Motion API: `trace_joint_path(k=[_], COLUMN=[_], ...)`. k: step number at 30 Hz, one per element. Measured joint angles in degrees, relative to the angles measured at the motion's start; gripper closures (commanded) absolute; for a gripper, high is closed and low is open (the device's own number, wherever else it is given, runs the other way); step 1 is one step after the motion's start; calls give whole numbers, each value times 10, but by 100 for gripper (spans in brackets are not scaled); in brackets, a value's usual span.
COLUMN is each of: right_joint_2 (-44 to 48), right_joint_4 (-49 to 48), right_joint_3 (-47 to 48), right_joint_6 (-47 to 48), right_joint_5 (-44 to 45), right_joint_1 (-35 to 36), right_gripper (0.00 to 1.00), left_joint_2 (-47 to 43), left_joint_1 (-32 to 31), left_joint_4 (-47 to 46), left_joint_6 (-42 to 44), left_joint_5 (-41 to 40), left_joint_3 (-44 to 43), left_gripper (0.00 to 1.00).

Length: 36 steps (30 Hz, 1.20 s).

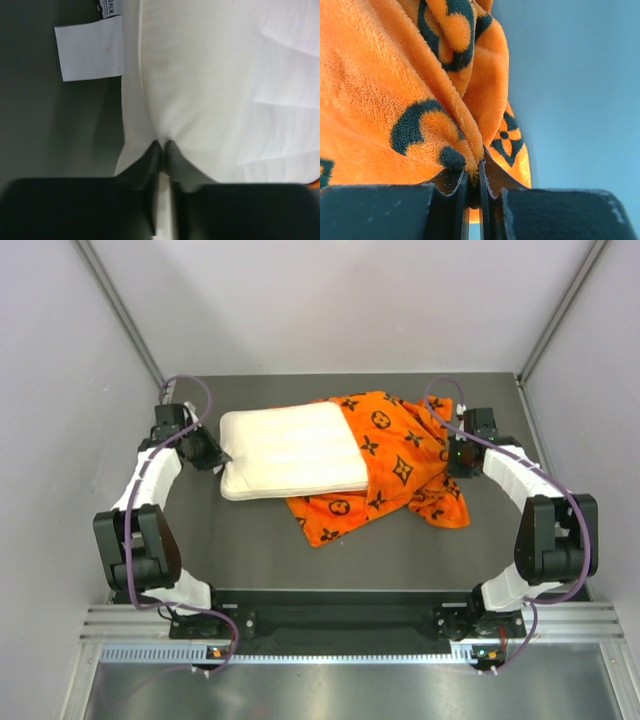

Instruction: Remove the pillowcase from the pillow

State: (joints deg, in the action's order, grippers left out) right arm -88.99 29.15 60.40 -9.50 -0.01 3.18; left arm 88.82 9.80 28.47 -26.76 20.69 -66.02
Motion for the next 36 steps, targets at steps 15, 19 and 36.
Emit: trace_joint_path(k=[15,19,36], right_joint_2=[0,0,0], right_joint_4=[0,0,0], right_joint_3=[0,0,0], right_joint_6=[3,3,-2], right_joint_5=[-21,-25,-35], right_joint_1=[1,3,17], right_gripper=[97,97,97], left_joint_2=[-212,-171,64], left_joint_1=[-192,-314,-483], left_joint_4=[37,1,-69], left_joint_6=[14,47,165], left_joint_5=[-368,-370,-275], left_joint_3=[-12,-14,-75], left_gripper=[1,1,1])
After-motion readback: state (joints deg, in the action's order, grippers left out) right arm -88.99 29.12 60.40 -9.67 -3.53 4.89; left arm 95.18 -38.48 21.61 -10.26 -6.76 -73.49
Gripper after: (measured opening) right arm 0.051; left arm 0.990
